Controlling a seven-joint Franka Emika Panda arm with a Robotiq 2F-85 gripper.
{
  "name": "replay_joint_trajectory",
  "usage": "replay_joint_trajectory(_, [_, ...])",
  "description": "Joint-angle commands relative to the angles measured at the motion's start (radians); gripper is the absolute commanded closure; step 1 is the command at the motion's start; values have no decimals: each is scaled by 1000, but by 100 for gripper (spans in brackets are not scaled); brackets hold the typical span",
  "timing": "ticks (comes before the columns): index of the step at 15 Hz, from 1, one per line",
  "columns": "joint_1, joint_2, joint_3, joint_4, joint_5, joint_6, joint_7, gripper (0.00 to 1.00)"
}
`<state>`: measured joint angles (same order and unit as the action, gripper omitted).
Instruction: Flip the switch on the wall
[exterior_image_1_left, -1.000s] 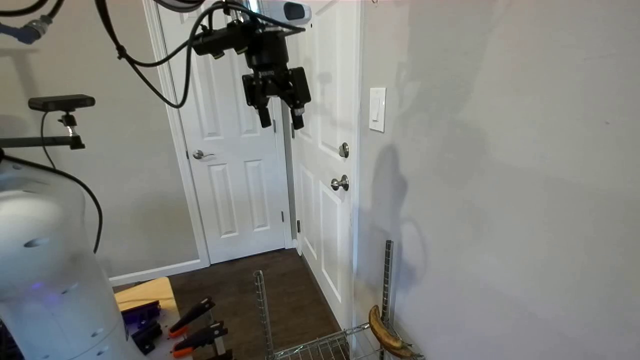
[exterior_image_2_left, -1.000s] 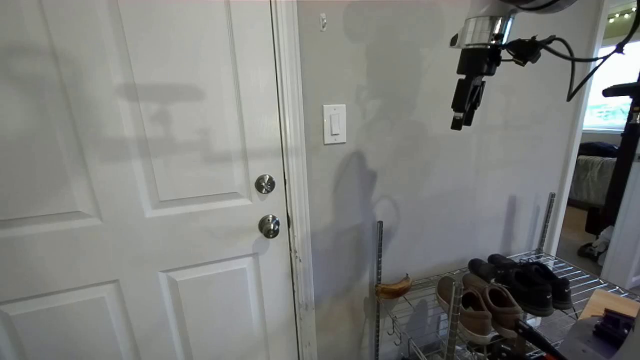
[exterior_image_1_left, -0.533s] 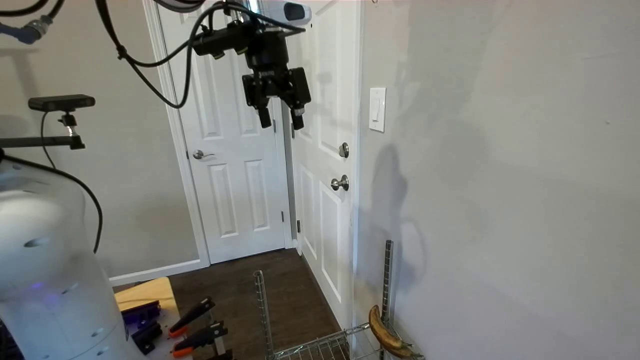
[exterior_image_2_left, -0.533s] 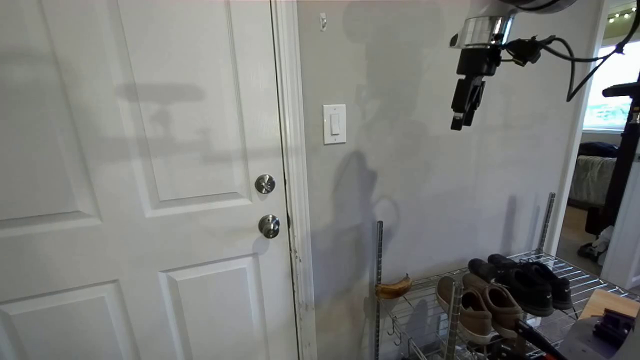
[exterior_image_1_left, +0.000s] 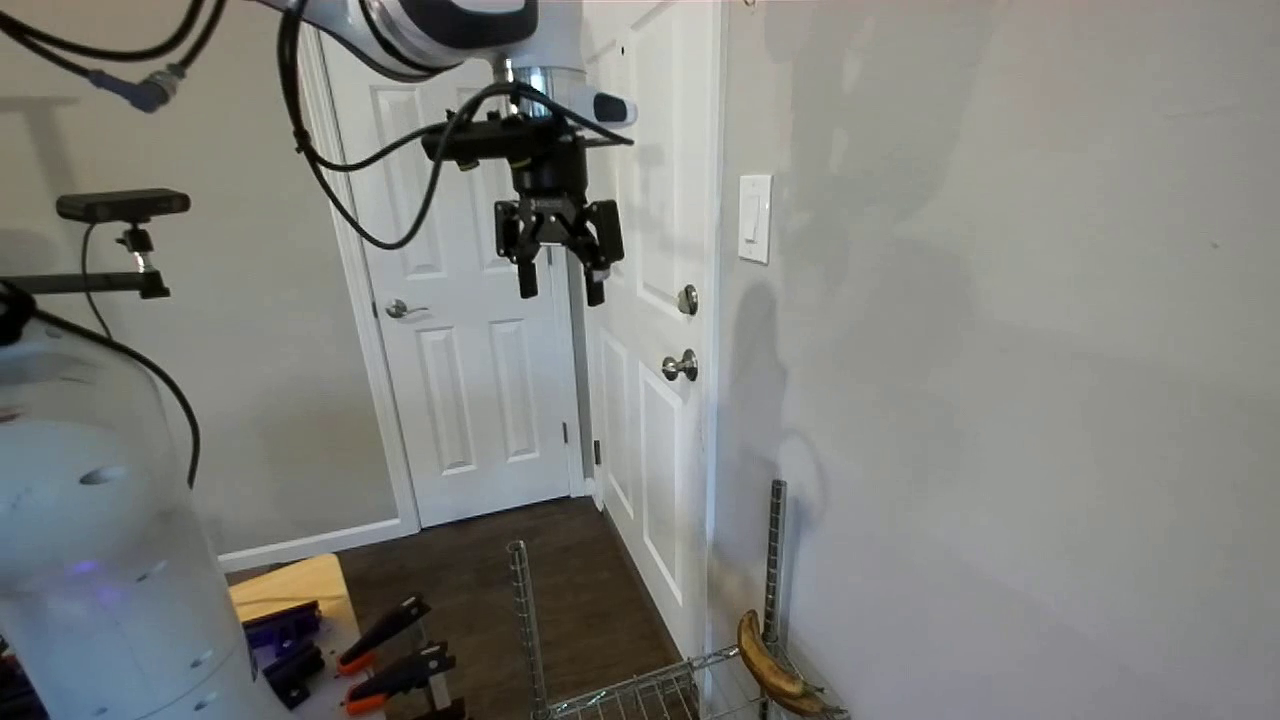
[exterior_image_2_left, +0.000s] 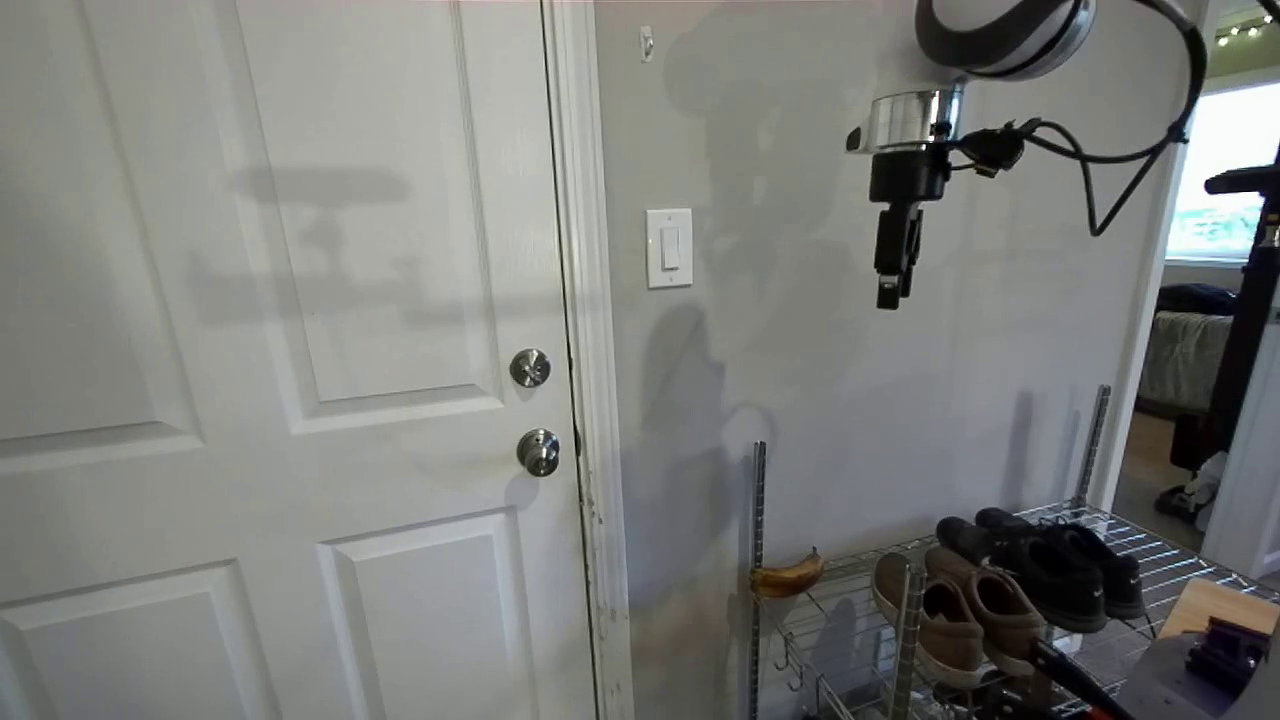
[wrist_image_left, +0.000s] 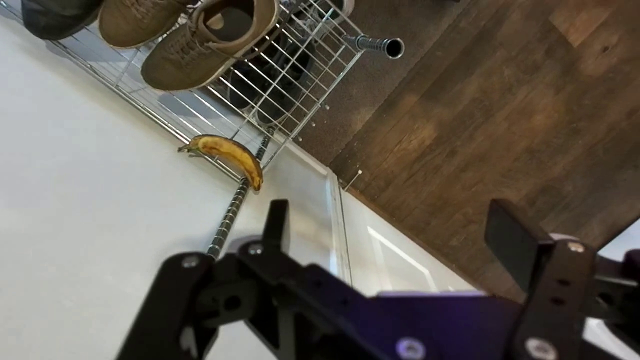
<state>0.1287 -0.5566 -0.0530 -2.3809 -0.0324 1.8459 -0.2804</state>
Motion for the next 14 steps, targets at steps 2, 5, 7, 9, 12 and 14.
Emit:
replay_joint_trajectory(2, [22,175,24,90,6,18,-74,0])
replay_joint_trajectory(5, [29,276,50,152,-5,67,-95,0])
replay_joint_trajectory(7, [30,336,69,193,-15,110,-105,0])
replay_joint_trajectory(9, [30,384,87,220,-18,160,-123,0])
replay_joint_trajectory(12, [25,432,110,234,-43,253,-142,0])
replay_joint_trajectory(14, [20,449,122,235,-84,310,-130,0])
